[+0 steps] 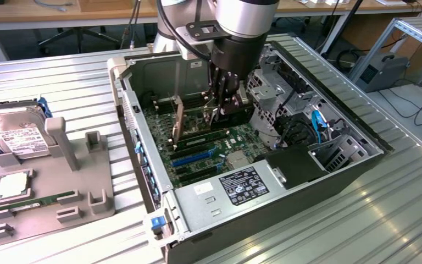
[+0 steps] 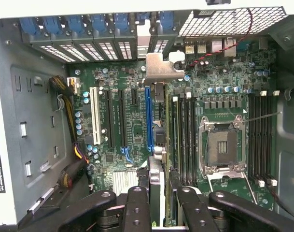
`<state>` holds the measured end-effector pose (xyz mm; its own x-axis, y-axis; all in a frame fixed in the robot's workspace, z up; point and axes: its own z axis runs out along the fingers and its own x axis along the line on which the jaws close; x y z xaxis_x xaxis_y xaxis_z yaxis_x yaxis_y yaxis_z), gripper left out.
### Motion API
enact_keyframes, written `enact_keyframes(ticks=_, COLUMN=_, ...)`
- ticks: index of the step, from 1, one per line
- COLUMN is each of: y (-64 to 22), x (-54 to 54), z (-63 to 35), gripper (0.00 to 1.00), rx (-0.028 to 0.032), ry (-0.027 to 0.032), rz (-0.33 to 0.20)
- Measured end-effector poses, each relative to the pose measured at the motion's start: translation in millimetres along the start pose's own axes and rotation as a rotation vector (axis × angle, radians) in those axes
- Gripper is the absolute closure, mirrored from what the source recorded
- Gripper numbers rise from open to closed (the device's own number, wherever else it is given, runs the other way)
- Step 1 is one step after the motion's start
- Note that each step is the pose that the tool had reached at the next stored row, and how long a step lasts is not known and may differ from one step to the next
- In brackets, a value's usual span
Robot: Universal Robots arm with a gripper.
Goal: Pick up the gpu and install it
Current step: 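Insert the gpu into the slot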
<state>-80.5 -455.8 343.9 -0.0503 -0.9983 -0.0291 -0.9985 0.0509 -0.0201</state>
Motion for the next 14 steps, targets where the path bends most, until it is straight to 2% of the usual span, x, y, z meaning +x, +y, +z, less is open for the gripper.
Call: enact_keyframes(ticks=14, y=0.0, x=1.4, z=3.5, gripper=0.73, rx=0.0000, ry=0.0000, rz=0.000)
